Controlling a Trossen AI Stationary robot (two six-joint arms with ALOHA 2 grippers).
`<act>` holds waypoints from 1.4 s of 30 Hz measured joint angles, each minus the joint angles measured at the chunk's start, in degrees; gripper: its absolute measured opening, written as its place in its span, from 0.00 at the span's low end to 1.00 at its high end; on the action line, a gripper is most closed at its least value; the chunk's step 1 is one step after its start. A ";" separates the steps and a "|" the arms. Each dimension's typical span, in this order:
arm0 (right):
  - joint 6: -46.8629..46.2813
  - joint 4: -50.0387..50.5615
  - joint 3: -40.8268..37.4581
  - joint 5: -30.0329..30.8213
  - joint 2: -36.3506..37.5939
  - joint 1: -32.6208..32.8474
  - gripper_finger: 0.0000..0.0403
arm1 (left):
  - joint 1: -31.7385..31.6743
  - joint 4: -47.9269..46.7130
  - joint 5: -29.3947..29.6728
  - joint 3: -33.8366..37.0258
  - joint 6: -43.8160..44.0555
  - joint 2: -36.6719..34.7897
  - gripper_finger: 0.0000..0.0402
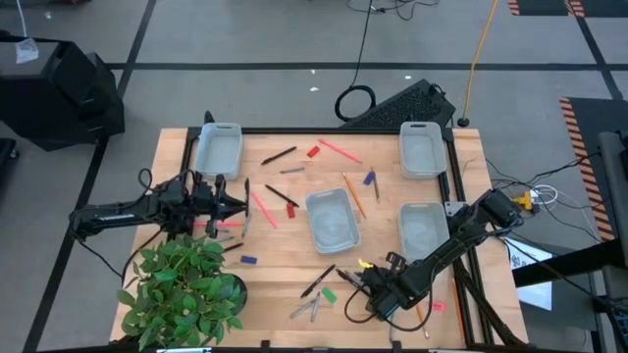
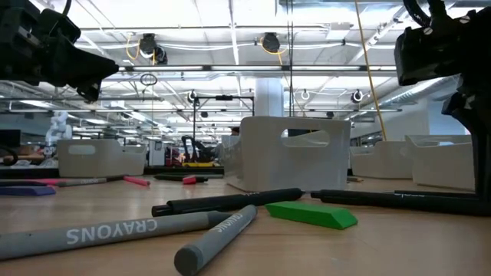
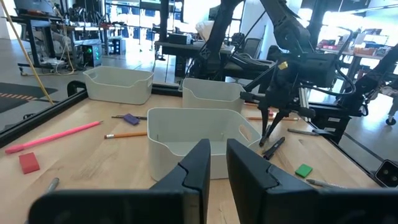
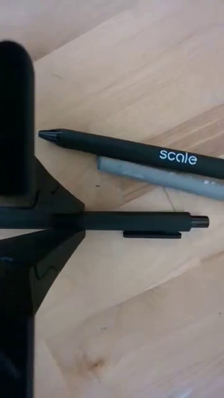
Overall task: Sort crayons/erasers/pens/pencils in bins
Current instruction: Put the black pen into the bottom right gray bin
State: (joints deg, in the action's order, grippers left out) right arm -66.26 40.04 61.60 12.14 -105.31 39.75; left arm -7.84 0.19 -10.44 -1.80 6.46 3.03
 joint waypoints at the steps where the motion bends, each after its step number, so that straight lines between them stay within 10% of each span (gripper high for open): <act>1: 0.30 -0.22 0.00 -0.08 0.98 -0.07 0.07 | -0.01 0.00 0.00 0.00 0.00 0.02 0.14; 14: 3.11 8.37 0.03 8.91 24.43 -3.64 0.08 | 0.01 -0.01 0.01 0.00 0.00 0.01 0.14; 27: -12.17 43.38 -1.59 7.48 32.65 -11.72 0.09 | 0.01 0.02 0.00 0.00 0.00 0.02 0.14; 42: -12.07 25.02 -21.68 -0.64 32.45 -15.94 0.13 | 0.00 -0.02 0.00 0.00 0.00 0.02 0.14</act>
State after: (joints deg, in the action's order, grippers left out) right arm -78.33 65.05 39.92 11.50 -72.87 23.81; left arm -7.85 0.16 -10.44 -1.80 6.46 3.05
